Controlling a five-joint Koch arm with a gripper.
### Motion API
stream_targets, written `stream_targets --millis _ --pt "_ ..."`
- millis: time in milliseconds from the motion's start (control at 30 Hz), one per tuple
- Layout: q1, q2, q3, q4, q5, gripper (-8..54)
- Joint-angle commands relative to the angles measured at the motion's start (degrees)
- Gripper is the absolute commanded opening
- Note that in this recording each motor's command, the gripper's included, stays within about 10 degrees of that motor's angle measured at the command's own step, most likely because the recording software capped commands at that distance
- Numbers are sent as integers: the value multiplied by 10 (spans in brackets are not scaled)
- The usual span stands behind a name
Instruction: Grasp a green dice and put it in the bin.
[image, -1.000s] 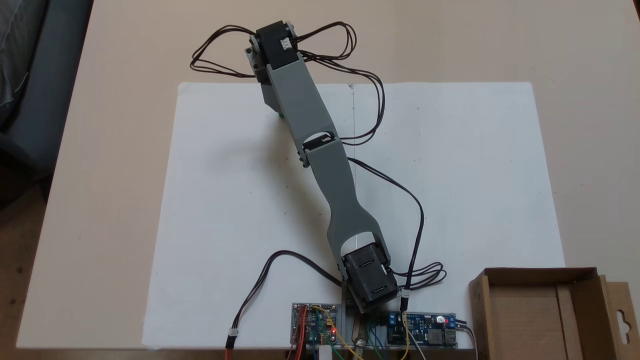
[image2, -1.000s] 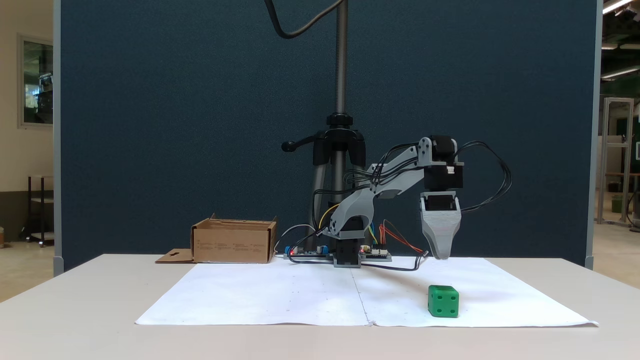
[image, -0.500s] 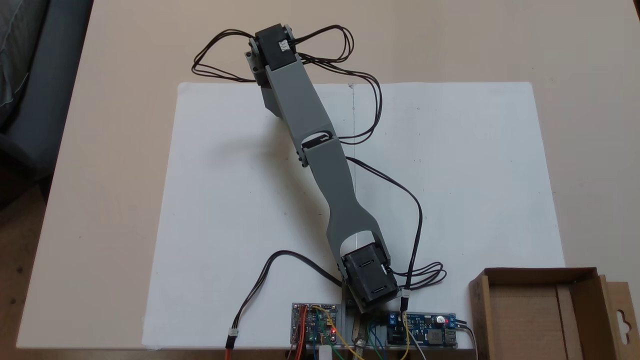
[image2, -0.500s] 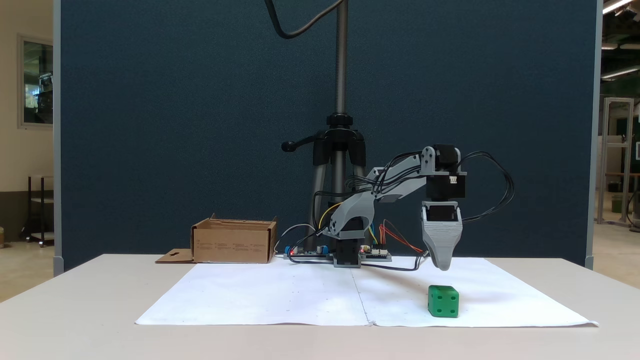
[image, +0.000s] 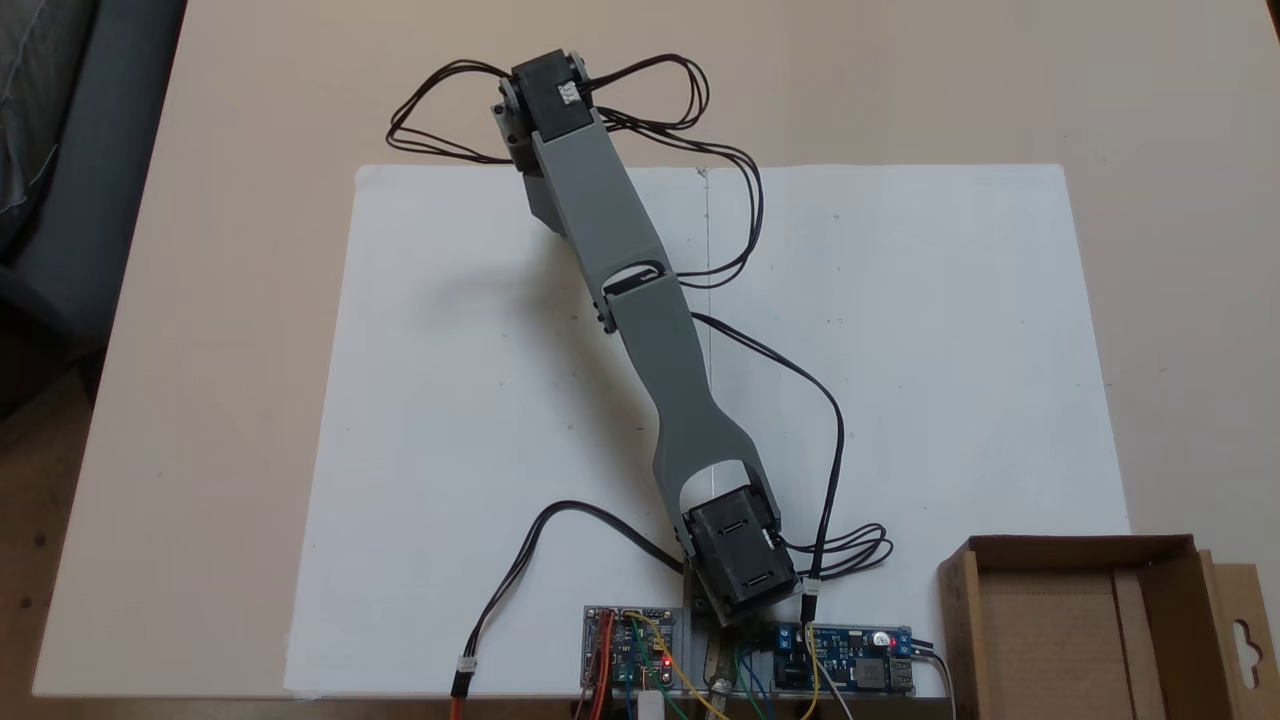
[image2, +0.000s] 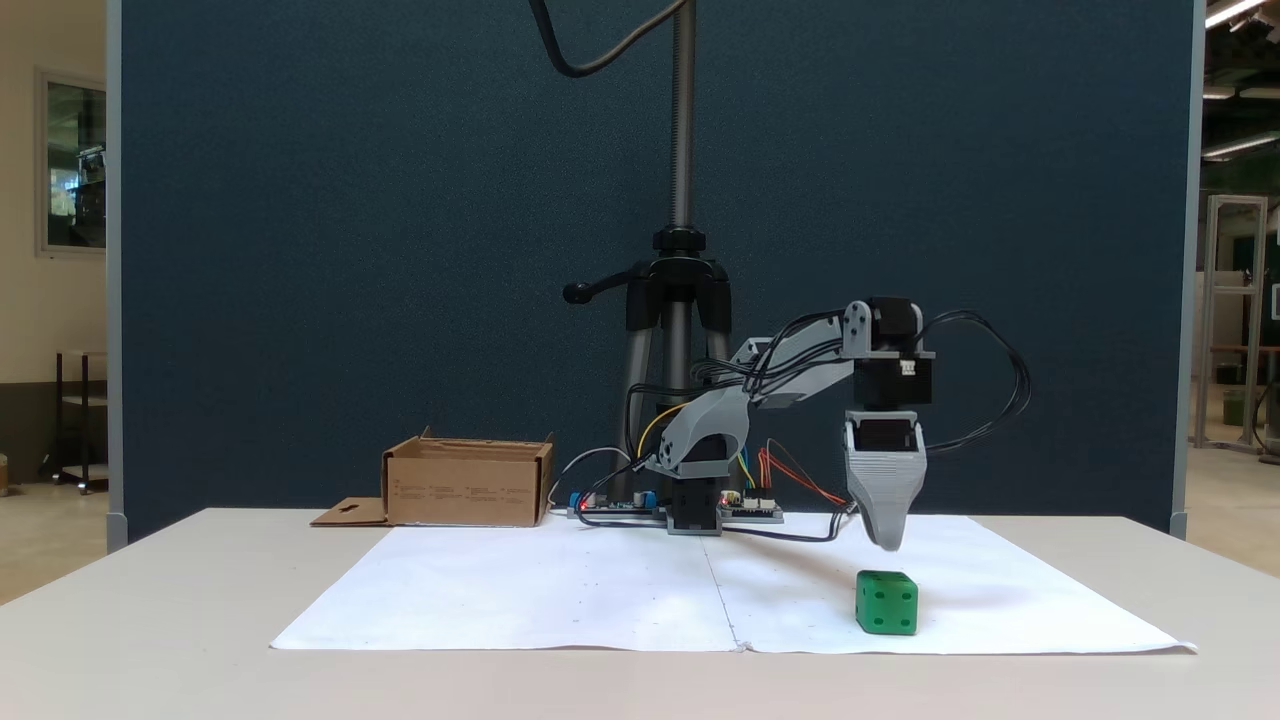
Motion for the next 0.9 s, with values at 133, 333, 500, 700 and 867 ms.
stream_targets --millis 133,333,500,700,867 --pt "-5 16 -27 -33 36 433" --pt "-5 7 -27 -57 31 433" --pt "-5 4 -27 -62 30 433" --pt "-5 4 -27 -62 30 433" --pt "-5 3 -27 -62 31 433"
